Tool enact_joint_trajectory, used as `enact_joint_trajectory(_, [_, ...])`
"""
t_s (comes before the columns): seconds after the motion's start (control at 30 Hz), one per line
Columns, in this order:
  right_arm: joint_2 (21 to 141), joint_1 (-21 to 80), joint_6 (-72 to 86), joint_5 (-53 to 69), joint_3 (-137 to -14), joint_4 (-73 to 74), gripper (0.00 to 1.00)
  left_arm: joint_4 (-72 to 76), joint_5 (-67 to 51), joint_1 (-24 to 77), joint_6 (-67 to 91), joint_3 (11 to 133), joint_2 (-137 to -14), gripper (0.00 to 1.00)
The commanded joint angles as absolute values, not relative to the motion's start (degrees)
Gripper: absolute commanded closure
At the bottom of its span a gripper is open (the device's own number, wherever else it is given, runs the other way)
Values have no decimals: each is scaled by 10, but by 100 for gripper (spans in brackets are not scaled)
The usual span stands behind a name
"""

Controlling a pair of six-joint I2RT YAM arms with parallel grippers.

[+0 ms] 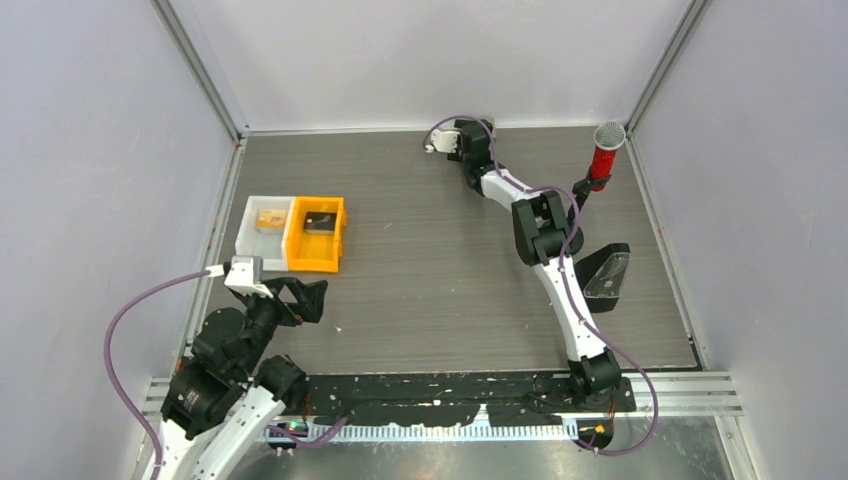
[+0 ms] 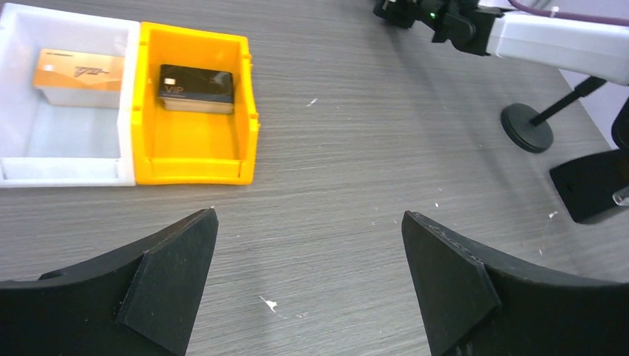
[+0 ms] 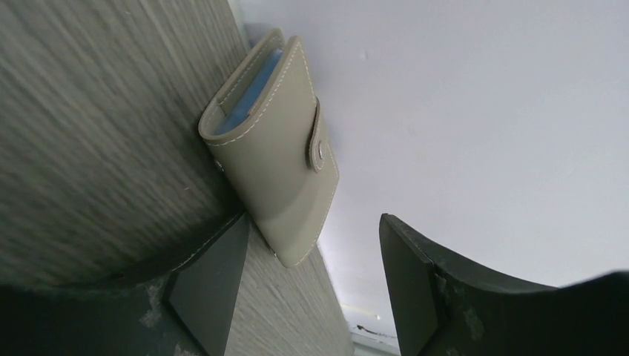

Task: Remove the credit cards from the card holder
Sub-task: Pick up the card holder from the corner of the board, then place the card holder at the center of the board.

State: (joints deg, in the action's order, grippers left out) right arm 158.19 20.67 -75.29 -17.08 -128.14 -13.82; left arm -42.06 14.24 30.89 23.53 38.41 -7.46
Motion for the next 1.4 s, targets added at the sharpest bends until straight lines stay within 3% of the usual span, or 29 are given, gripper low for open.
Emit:
enact_joint_trajectory(0.0, [1607,195,-764,-128,-1327,-110,28,-416,202,310,230,398,-62,1])
enact_joint_trajectory(0.13, [1607,194,-761,-110,-1332,-115,35,-420,206,311,234,397,-61,1])
enact_joint_trajectory(0.2, [1605,192,-753,-103,-1334,-121,53,-420,205,310,234,397,-62,1])
enact_joint_trajectory(0.27, [1604,191,-749,-99,-1333,-138,78,-419,203,311,233,397,-63,1])
enact_joint_trajectory(0.37, [1593,192,-749,-103,-1315,-150,93,-417,197,311,233,397,-64,1])
enact_joint_trajectory(0.5, [1531,203,-733,-122,-1232,-165,95,-419,203,310,235,397,-66,1])
enact_joint_trajectory(0.7, [1339,217,-626,-37,-1028,-136,95,-457,242,311,240,409,-83,1])
enact_joint_trajectory(0.9, [1179,255,-569,-43,-867,-133,95,-452,213,311,234,406,-96,1])
enact_joint_trajectory(1.13, [1054,321,-382,-67,-815,-20,95,-453,177,311,236,408,-120,1])
enact_joint_trajectory(1.37, [933,363,-120,-13,-738,134,95,-445,150,311,230,402,-122,1])
